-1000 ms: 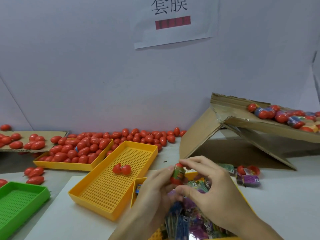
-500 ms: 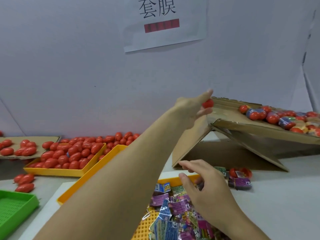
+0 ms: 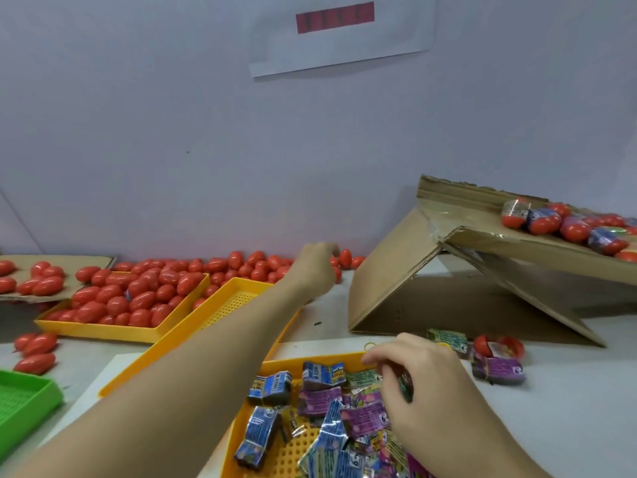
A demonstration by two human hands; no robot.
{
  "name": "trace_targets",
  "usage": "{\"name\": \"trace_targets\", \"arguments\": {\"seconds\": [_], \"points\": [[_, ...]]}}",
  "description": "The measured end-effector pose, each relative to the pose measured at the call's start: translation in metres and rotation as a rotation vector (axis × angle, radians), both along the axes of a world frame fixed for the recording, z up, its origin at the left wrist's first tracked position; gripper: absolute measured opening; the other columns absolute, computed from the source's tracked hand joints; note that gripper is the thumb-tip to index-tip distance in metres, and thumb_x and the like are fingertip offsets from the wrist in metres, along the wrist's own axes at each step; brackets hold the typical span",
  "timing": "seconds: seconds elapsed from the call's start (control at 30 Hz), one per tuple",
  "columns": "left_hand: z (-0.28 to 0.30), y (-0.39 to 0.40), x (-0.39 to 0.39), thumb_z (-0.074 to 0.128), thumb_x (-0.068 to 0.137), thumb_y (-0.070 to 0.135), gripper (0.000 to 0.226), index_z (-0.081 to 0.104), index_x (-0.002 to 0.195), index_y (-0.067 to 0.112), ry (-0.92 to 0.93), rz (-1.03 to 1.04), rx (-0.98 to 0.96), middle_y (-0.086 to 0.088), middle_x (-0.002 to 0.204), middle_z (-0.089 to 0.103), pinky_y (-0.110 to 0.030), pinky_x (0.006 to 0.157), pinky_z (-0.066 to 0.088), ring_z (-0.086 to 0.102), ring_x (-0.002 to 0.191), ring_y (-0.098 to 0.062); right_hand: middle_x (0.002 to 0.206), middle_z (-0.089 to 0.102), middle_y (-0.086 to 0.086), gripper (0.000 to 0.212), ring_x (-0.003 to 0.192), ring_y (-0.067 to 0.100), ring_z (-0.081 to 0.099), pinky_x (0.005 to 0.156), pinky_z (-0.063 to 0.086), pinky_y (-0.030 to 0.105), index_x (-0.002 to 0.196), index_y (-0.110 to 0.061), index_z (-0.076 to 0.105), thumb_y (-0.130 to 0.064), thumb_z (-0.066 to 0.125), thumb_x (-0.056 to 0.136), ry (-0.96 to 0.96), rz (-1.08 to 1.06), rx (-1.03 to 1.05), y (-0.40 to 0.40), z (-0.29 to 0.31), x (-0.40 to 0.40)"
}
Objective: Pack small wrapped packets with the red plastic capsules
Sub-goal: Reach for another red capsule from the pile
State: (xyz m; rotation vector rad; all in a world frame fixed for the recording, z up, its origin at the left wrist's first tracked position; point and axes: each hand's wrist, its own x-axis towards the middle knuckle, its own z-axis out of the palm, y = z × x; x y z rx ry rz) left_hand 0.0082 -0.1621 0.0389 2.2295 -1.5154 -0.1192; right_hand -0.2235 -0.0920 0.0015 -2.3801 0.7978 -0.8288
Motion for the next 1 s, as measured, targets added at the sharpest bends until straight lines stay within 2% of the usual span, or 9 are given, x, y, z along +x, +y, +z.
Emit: {"name": "trace_targets", "arguments": {"seconds": [0.1, 0.33, 0.47, 0.57, 0.67, 0.77, 0.83, 0.9, 1.0], "points": [[-0.013, -0.008, 0.004, 0.053, 0.092, 0.003, 0.039, 0.058, 0.128, 0.016, -0.232, -0.085, 0.092, -0.014, 0.120, 0.056, -0.035, 0.081, 0.043, 0.054, 0.110, -0.033, 0.083, 0.060, -0.025, 0.027, 0.089, -0.002, 0.056, 0.071, 0.047, 0.016, 0.098, -0.034, 0.074, -0.012, 0.059, 0.093, -0.021, -0.023, -0.005, -0.001, 0.000, 0.000], [-0.025, -0.015, -0.003, 0.051, 0.097, 0.002, 0.035, 0.048, 0.130, 0.014, -0.528, -0.010, 0.146, -0.015, 0.121, 0.056, -0.039, 0.084, 0.045, 0.054, 0.114, -0.033, 0.080, 0.060, -0.025, 0.029, 0.096, -0.004, 0.055, 0.078, 0.048, 0.014, 0.092, -0.030, 0.075, -0.007, 0.059, 0.091, -0.001, -0.033, -0.029, -0.003, 0.000, -0.003], [-0.026, -0.011, -0.005, 0.051, 0.095, -0.002, 0.037, 0.046, 0.128, 0.012, -0.517, 0.031, 0.113, -0.016, 0.120, 0.056, -0.036, 0.074, 0.041, 0.051, 0.117, -0.033, 0.088, 0.063, -0.024, 0.024, 0.096, -0.006, 0.055, 0.085, 0.047, 0.013, 0.095, -0.032, 0.076, -0.015, 0.059, 0.092, 0.059, 0.014, -0.017, -0.002, 0.003, -0.005], [-0.014, -0.002, -0.014, 0.052, 0.090, -0.006, 0.030, 0.049, 0.115, 0.010, -0.420, 0.058, -0.054, -0.016, 0.109, 0.058, -0.032, 0.061, 0.034, 0.051, 0.101, -0.032, 0.088, 0.063, -0.022, 0.013, 0.092, -0.001, 0.058, 0.084, 0.049, 0.021, 0.093, -0.035, 0.073, -0.033, 0.060, 0.092, 0.111, 0.098, 0.020, 0.001, 0.008, -0.006], [0.000, 0.015, -0.026, 0.053, 0.094, 0.001, 0.032, 0.053, 0.124, 0.011, -0.178, 0.023, -0.279, -0.012, 0.105, 0.057, -0.032, 0.065, 0.041, 0.052, 0.090, -0.027, 0.089, 0.063, -0.023, 0.026, 0.090, -0.003, 0.056, 0.082, 0.050, 0.023, 0.096, -0.038, 0.071, -0.060, 0.061, 0.086, 0.174, 0.162, 0.040, 0.009, 0.015, -0.005], [0.014, 0.043, -0.043, 0.057, 0.094, 0.007, 0.030, 0.063, 0.122, 0.016, 0.247, 0.031, -0.426, -0.002, 0.104, 0.061, -0.025, 0.070, 0.050, 0.065, 0.090, -0.019, 0.095, 0.060, -0.024, 0.050, 0.092, -0.005, 0.052, 0.083, 0.047, 0.022, 0.106, -0.040, 0.067, -0.079, 0.055, 0.076, 0.276, 0.143, -0.004, 0.018, 0.019, -0.002], [0.017, 0.065, -0.056, 0.060, 0.093, 0.007, 0.019, 0.066, 0.108, 0.016, 0.736, 0.068, -0.523, -0.005, 0.107, 0.066, -0.017, 0.063, 0.053, 0.071, 0.082, -0.014, 0.099, 0.060, -0.021, 0.053, 0.096, -0.002, 0.050, 0.085, 0.043, 0.024, 0.109, -0.039, 0.065, -0.080, 0.054, 0.077, 0.320, 0.119, -0.070, 0.023, 0.018, 0.000], [0.016, 0.091, -0.067, 0.067, 0.090, 0.005, 0.012, 0.065, 0.101, 0.010, 1.204, 0.059, -0.626, -0.016, 0.111, 0.065, -0.019, 0.067, 0.057, 0.074, 0.082, -0.018, 0.101, 0.062, -0.019, 0.048, 0.099, 0.000, 0.051, 0.090, 0.044, 0.026, 0.111, -0.038, 0.065, -0.074, 0.056, 0.081, 0.326, 0.109, -0.095, 0.027, 0.017, 0.002], [0.008, 0.124, -0.076, 0.072, 0.087, 0.007, 0.015, 0.063, 0.099, 0.004, 1.479, 0.091, -0.695, -0.020, 0.112, 0.066, -0.024, 0.068, 0.059, 0.076, 0.085, -0.026, 0.100, 0.066, -0.023, 0.041, 0.098, 0.001, 0.056, 0.089, 0.050, 0.026, 0.112, -0.040, 0.066, -0.066, 0.057, 0.082, 0.302, 0.068, -0.082, 0.031, 0.016, 0.002]]}}
